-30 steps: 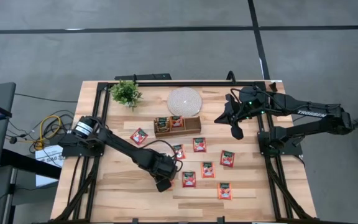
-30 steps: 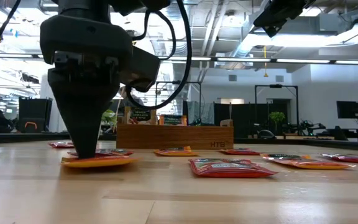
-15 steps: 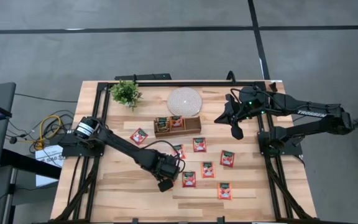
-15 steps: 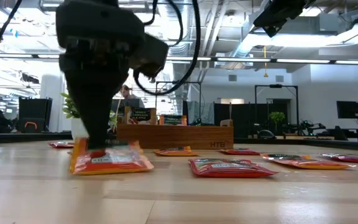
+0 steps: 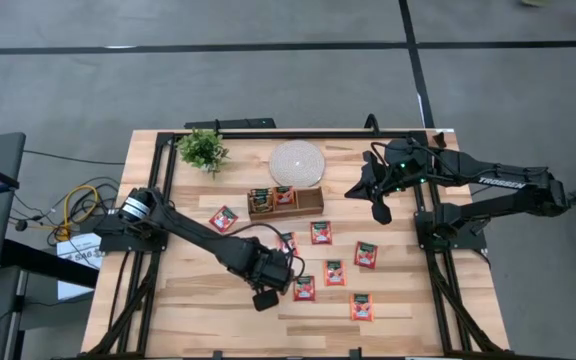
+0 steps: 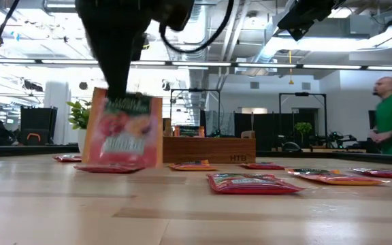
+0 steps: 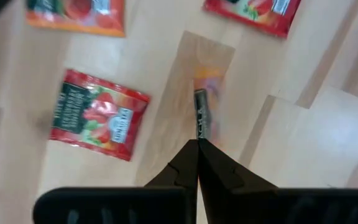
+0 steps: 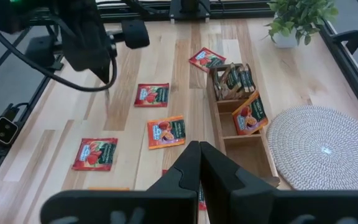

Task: Pick & Place Tea
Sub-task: Put the orange tea bag into the middle of the wooden organizer

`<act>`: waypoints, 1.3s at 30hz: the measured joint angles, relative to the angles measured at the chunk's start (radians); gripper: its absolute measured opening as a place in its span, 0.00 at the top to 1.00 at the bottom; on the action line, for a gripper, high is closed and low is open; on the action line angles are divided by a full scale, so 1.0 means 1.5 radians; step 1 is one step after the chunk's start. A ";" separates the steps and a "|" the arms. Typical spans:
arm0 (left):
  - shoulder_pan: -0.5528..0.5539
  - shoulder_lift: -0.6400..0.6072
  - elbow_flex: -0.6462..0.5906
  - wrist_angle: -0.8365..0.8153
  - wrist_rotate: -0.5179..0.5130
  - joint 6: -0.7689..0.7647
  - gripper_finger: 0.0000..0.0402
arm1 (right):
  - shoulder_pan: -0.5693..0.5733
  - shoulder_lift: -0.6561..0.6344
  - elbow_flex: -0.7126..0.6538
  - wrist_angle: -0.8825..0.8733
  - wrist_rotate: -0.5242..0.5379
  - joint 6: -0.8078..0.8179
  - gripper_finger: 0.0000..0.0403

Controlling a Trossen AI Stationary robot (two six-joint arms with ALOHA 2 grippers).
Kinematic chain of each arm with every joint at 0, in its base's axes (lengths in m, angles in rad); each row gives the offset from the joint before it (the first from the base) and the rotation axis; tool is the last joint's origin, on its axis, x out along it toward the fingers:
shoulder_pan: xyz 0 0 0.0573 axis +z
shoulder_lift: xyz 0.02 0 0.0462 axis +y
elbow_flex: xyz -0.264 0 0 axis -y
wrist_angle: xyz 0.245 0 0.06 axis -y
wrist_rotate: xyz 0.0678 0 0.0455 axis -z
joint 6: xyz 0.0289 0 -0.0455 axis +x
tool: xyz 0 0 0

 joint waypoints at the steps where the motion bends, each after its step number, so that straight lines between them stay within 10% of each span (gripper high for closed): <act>1: 0.000 0.000 0.011 -0.012 -0.007 0.006 1.00 | 0.000 0.000 0.000 0.000 0.000 0.000 1.00; 21: 0.172 -0.002 0.159 -0.113 -0.298 0.356 1.00 | 0.000 0.000 0.000 0.000 0.000 0.001 1.00; 39: 0.290 -0.002 0.147 -0.055 -0.231 0.546 1.00 | 0.000 0.000 0.000 0.000 0.001 0.001 1.00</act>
